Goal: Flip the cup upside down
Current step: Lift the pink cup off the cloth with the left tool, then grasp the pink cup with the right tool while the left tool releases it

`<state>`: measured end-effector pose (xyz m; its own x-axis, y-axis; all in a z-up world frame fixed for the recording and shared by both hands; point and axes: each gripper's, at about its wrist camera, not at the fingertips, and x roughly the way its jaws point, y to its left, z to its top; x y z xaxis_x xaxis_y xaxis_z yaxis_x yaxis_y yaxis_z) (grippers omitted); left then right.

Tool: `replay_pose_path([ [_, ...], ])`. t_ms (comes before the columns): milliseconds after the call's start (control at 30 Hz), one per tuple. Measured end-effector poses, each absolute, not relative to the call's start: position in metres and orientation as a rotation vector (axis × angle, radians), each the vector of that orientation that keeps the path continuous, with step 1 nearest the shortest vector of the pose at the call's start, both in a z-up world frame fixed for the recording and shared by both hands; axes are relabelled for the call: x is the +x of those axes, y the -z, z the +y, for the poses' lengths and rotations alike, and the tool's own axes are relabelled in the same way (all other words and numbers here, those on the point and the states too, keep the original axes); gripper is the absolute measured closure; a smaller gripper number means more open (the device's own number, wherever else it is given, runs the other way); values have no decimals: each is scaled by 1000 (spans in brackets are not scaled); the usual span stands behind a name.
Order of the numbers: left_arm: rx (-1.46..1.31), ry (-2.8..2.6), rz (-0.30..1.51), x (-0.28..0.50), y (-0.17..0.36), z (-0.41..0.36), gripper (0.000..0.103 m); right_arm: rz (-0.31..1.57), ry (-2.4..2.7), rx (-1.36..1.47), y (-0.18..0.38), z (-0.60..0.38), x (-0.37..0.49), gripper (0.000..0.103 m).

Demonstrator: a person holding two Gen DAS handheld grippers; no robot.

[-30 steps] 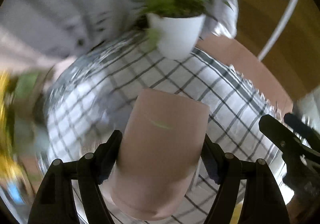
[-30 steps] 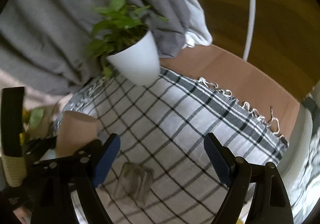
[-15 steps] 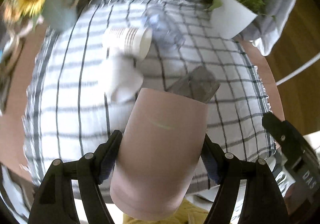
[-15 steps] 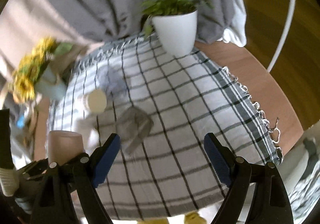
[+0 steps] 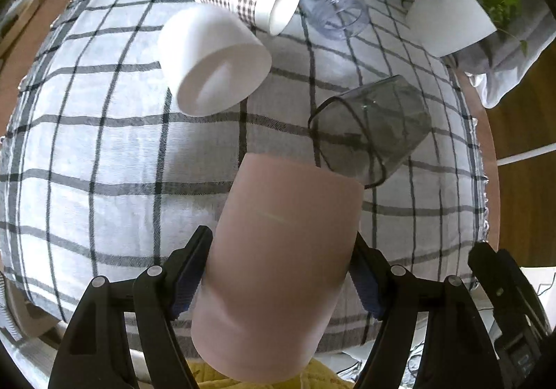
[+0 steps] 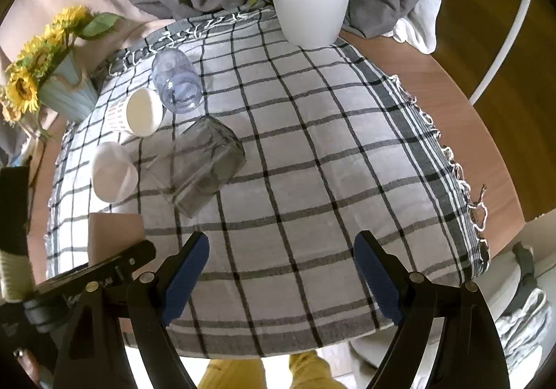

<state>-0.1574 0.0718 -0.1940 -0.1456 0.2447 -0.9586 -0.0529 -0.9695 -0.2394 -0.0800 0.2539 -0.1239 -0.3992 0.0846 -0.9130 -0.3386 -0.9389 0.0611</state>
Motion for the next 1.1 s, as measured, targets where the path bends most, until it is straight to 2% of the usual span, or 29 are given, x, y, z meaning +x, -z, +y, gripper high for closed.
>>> replay_pose_path([
  [300, -1924, -2238, -170, -164, 201, 77, 29, 309, -2392, -1571, 132, 257, -90, 18],
  [333, -1914, -2245, -161, -164, 199, 78, 28, 309, -2392, -1575, 132, 257, -90, 18],
  [433, -1872, -2281, -128, -163, 188, 81, 16, 310, -2404, -1573, 129, 257, -90, 18],
  [700, -1739, -2445, -166, -139, 137, 63, 14, 301, -2537, -1481, 92, 254, -80, 18],
  [833, -1644, -2576, -133, -122, 110, 45, 6, 325, -2631, -1465, 77, 244, -79, 18],
  [1100, -1650, -2708, -82, -111, 100, -8, 6, 448, -2718, -1642, 93, 200, -99, 18],
])
